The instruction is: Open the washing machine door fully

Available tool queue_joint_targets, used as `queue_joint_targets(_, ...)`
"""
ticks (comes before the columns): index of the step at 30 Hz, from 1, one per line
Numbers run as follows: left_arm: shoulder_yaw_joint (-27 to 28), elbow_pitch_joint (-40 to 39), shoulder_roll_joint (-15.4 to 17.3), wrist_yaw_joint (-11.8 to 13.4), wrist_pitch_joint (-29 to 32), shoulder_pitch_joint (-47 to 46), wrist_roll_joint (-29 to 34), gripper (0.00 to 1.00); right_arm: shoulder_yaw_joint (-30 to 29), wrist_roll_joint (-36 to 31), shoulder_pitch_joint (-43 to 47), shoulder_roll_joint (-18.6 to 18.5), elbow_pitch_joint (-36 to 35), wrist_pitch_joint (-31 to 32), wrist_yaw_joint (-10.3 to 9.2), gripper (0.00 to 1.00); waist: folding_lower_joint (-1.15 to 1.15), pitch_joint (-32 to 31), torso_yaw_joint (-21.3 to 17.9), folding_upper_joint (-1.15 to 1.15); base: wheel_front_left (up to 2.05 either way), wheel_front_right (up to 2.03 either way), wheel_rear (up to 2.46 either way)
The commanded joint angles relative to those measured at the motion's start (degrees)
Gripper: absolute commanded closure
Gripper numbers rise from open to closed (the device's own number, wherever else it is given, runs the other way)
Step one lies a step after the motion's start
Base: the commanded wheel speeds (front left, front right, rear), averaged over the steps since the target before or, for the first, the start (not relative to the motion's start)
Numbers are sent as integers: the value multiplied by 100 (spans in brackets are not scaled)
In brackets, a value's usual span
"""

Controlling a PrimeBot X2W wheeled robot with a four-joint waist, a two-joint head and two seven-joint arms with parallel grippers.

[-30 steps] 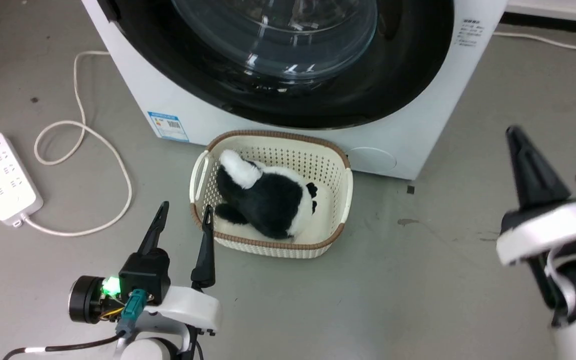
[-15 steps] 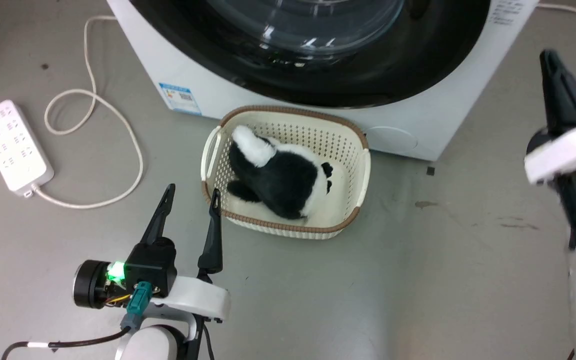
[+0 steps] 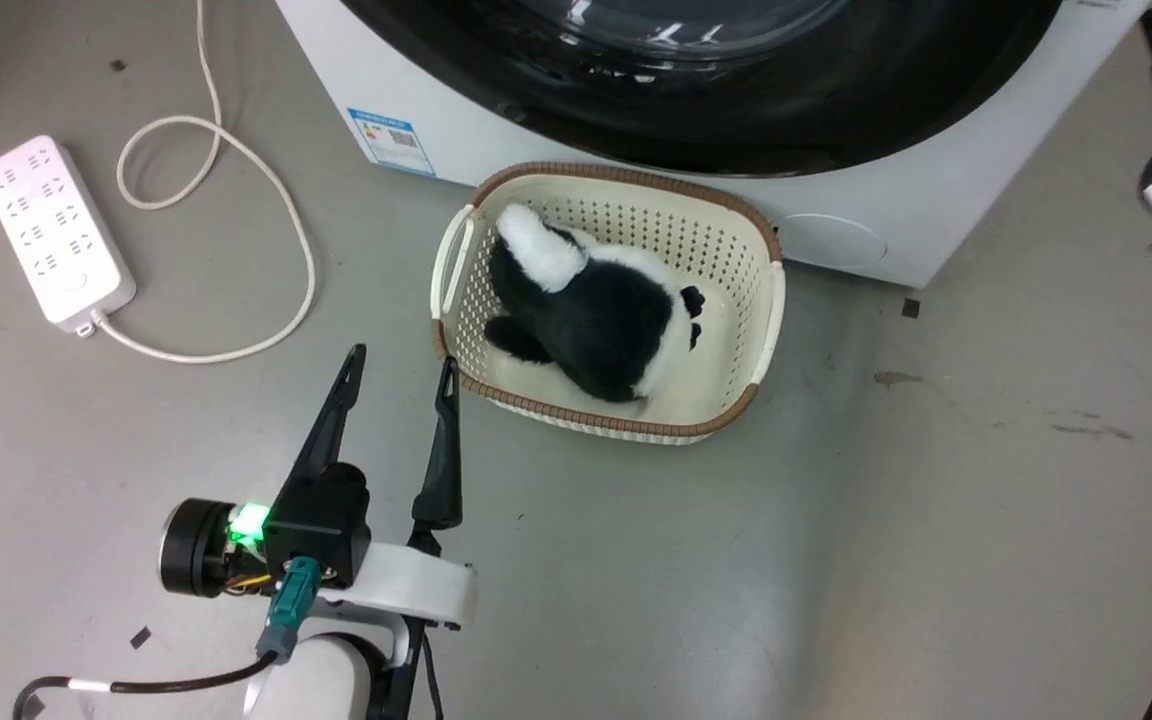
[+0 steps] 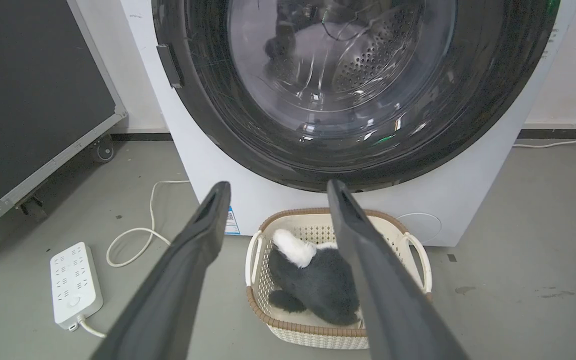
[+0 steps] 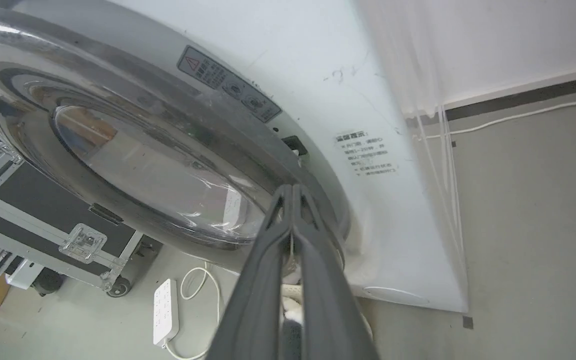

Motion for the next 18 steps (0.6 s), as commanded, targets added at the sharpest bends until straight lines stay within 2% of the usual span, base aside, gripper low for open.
queue_joint_targets(1,-33,1,32,34,-49,-102,-7,0,-68,118,-228,-58,100,65,-2,100,0,35,28,0,0,0,0)
queue_joint_targets(9,-144,-3,51,94,-157,-200,6,0,-656,789,-1275,-158,1090,1178,-3,100,0,267,151,0,0,0,0)
queue_joint_targets(18,-259,-11,78,154,-265,-301,10,0,-1161,1123,-2292,-239,1911,2089,-4,100,0,514,263,0,0,0,0)
